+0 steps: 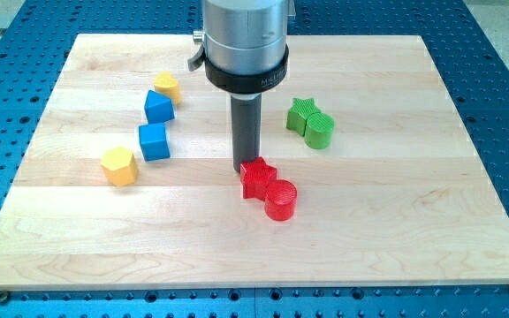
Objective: Push the blue blocks and the heart parallel to each other
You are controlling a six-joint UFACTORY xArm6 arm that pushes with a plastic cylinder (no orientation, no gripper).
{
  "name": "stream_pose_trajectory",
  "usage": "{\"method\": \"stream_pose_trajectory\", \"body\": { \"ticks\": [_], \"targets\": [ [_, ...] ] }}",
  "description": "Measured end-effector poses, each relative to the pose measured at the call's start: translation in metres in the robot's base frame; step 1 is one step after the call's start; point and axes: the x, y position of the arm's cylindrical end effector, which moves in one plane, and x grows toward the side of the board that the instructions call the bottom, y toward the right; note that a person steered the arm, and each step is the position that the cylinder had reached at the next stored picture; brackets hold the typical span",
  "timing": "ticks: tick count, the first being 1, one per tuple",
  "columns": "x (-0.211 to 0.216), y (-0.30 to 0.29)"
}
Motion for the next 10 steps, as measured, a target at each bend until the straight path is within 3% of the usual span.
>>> {"method": "stream_pose_trajectory", "body": {
  "ticks": [2, 3, 4, 5, 6, 7, 8, 9, 10],
  "targets": [
    [0.033, 0.005],
    [0.033, -0.044],
    [0.056, -0.152],
    [0.046, -0.186],
    [0.035, -0.155],
    [-0.009, -0.116],
    [-0.050, -0.125],
    [-0.054, -0.105],
    [-0.107, -0.076]
  ]
}}
